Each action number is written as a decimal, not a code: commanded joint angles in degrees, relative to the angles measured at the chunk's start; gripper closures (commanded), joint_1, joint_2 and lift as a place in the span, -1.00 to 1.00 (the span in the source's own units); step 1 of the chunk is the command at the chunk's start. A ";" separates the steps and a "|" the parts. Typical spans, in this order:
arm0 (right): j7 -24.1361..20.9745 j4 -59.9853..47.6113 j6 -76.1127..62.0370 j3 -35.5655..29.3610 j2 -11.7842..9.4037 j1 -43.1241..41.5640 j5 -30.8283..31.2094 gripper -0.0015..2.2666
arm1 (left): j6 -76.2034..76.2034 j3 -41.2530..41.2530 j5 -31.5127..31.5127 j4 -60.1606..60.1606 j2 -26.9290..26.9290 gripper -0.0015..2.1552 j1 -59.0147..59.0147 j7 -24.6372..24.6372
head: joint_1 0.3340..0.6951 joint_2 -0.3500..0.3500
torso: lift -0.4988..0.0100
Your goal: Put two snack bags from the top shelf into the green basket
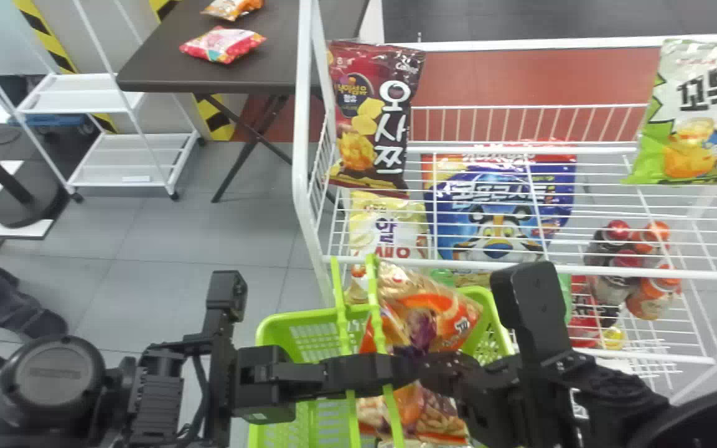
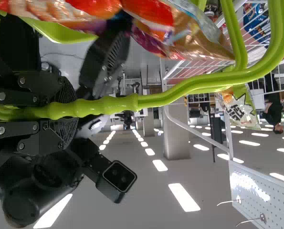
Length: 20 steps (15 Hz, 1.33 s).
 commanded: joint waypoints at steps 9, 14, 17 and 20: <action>0.58 8.55 -40.58 -13.01 1.30 8.88 1.04 -0.93 | 0.24 0.00 -0.05 0.69 -0.26 0.99 0.20 -0.61 | 1.00 0.10 | 0.96; 1.37 9.60 -54.99 -14.86 2.36 13.54 0.77 -0.93 | 0.24 0.44 -0.05 0.69 -0.44 0.99 0.55 -0.70 | 1.00 -0.06 | 0.96; 1.28 11.62 -64.84 -15.47 2.62 15.47 0.77 -0.93 | 0.24 0.79 -0.05 0.69 -0.53 0.99 0.99 -0.97 | 1.00 -0.11 | 0.96; 0.93 13.91 -69.23 -15.47 3.24 16.44 0.77 -0.93 | 0.24 0.79 -0.05 0.69 -0.61 0.99 1.17 -0.88 | 1.00 -0.16 | 0.96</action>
